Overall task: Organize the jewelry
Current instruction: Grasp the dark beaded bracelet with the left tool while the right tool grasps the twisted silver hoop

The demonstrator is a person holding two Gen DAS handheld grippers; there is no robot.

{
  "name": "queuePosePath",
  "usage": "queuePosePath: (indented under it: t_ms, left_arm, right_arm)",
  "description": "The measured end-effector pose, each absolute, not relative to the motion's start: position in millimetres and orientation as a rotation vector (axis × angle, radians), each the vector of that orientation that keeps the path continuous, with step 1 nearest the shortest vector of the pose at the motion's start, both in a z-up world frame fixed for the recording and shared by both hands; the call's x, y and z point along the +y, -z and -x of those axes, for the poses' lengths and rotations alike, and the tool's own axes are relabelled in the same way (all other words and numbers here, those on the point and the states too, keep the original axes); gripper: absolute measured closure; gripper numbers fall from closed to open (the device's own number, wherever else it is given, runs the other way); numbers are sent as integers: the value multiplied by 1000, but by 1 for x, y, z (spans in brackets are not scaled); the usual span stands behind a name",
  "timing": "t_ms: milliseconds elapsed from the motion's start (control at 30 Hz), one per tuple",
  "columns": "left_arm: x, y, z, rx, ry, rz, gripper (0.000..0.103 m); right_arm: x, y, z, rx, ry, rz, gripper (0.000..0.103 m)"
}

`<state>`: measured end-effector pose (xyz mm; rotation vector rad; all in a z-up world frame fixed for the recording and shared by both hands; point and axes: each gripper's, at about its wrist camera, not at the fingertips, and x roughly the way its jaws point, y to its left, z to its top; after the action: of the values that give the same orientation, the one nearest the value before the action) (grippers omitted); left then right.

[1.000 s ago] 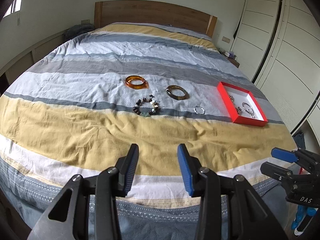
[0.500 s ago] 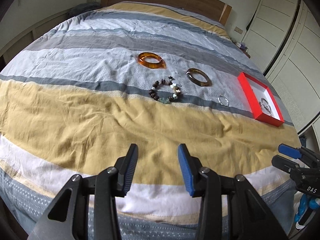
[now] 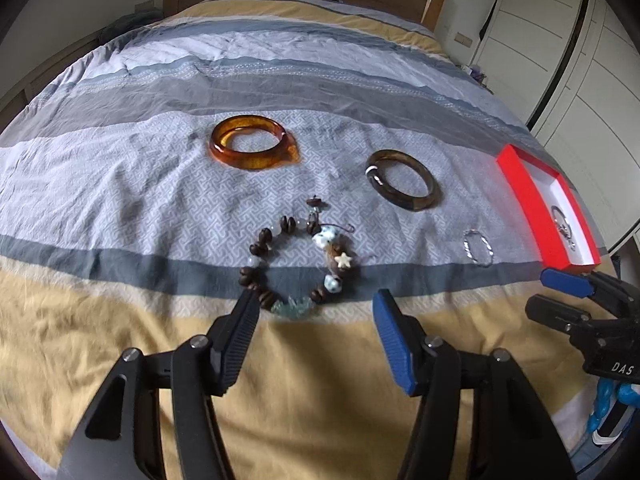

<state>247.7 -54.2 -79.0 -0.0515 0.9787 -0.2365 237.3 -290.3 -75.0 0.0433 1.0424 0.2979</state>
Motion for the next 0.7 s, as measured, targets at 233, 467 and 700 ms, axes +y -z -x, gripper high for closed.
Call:
queuePosePath:
  t_ms: [233, 467, 700]
  left_arm:
    - [-60, 102, -281, 965, 170, -12, 37]
    - [-44, 112, -294, 959, 200, 112, 37]
    - [-43, 114, -295, 937, 201, 133, 38]
  right_arm:
    - [-292, 105, -280, 1048, -293, -58, 39]
    - [-285, 121, -292, 1024, -304, -63, 38]
    - [-284, 127, -290, 1001, -330, -96, 62]
